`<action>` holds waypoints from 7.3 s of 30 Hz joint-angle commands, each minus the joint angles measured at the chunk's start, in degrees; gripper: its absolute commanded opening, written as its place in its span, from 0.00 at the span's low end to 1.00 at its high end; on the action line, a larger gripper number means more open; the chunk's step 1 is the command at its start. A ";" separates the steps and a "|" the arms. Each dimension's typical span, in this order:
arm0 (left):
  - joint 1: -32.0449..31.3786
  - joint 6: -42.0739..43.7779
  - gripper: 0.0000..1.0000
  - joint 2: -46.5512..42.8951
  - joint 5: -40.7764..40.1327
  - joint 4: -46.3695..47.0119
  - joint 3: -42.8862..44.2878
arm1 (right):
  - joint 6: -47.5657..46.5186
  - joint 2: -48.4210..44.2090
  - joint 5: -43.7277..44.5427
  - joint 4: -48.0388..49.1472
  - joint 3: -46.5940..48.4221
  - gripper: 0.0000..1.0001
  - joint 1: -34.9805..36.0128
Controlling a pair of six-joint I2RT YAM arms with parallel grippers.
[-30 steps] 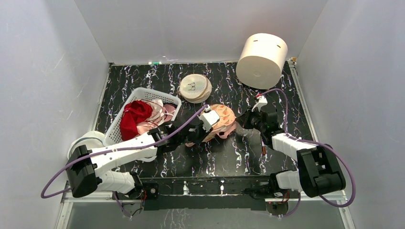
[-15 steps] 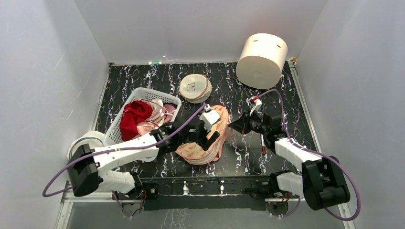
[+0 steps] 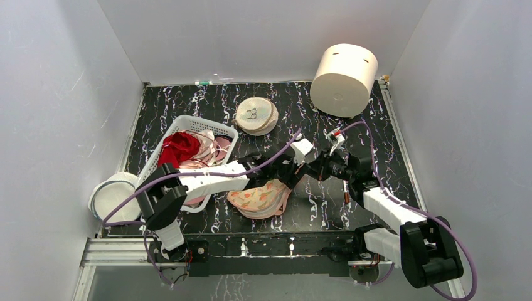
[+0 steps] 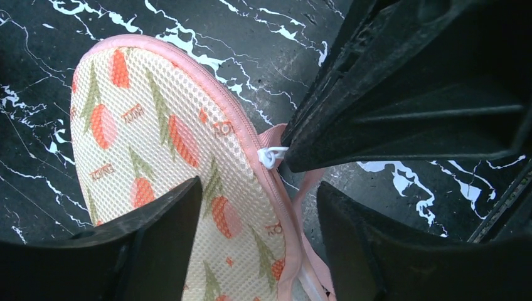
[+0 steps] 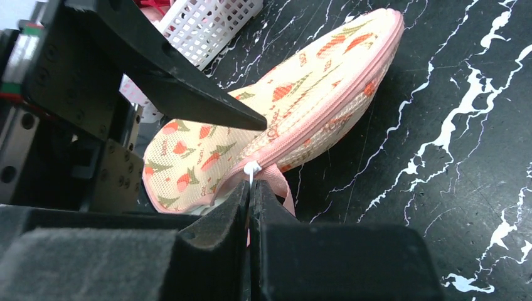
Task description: Unzip the laundry bag and remove the bra
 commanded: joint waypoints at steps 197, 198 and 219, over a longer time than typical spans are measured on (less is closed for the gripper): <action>-8.66 -6.50 0.00 -5.93 -2.45 18.73 -13.12 | -3.63 -9.24 35.59 -20.62 9.39 0.78 -4.94; -8.65 -6.45 0.00 -5.25 -1.83 18.67 -12.73 | -4.31 -9.04 34.62 -21.47 10.41 0.80 -4.92; -6.48 1.83 0.95 -9.48 6.96 11.83 -6.10 | -3.10 -23.61 31.63 -16.09 4.95 0.98 -4.92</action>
